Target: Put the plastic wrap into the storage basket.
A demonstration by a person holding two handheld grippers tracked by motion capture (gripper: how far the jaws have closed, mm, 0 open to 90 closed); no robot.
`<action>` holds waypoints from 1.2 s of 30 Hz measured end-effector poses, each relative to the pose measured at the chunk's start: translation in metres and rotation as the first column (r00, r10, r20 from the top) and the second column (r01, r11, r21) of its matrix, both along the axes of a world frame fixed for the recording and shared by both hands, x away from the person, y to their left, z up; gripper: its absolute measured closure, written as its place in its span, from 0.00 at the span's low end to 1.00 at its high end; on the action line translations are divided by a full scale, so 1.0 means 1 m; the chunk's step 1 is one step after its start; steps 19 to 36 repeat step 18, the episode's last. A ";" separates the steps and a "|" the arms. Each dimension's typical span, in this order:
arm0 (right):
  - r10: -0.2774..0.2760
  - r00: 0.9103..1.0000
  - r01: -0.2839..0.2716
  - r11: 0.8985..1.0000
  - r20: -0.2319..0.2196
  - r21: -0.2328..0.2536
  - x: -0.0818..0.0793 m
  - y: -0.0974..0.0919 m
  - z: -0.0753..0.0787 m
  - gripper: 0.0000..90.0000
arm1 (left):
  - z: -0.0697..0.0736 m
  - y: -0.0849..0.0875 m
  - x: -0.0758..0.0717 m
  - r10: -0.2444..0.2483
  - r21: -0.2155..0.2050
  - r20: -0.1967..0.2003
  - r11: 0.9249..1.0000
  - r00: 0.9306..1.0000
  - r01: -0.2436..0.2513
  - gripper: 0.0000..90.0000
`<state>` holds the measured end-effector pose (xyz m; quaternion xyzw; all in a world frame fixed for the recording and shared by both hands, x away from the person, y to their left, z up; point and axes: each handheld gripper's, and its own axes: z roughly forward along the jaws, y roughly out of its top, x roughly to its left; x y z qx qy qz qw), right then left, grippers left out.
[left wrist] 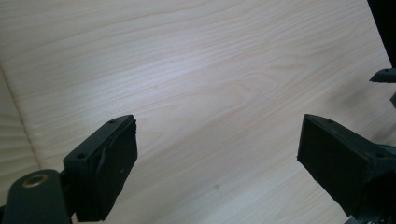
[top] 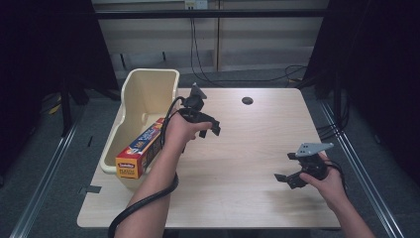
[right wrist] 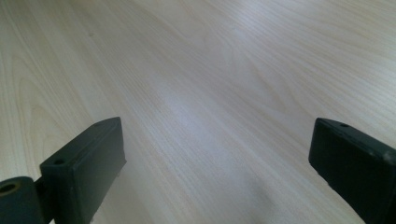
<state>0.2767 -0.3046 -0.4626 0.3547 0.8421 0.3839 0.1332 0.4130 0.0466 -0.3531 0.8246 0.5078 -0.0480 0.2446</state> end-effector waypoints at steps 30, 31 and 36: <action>0.001 1.000 -0.001 1.000 -0.001 0.000 0.000 -0.002 0.000 0.04 | -0.027 -0.010 -0.010 -0.051 -0.018 0.023 0.999 0.998 0.052 0.12; 0.001 1.000 -0.001 1.000 -0.001 0.000 0.000 -0.002 0.000 0.04 | -0.027 -0.010 -0.010 -0.051 -0.018 0.023 0.999 0.998 0.052 0.12; 0.001 1.000 -0.001 1.000 -0.001 0.000 0.000 -0.002 0.000 0.04 | -0.027 -0.010 -0.010 -0.051 -0.018 0.023 0.999 0.998 0.052 0.12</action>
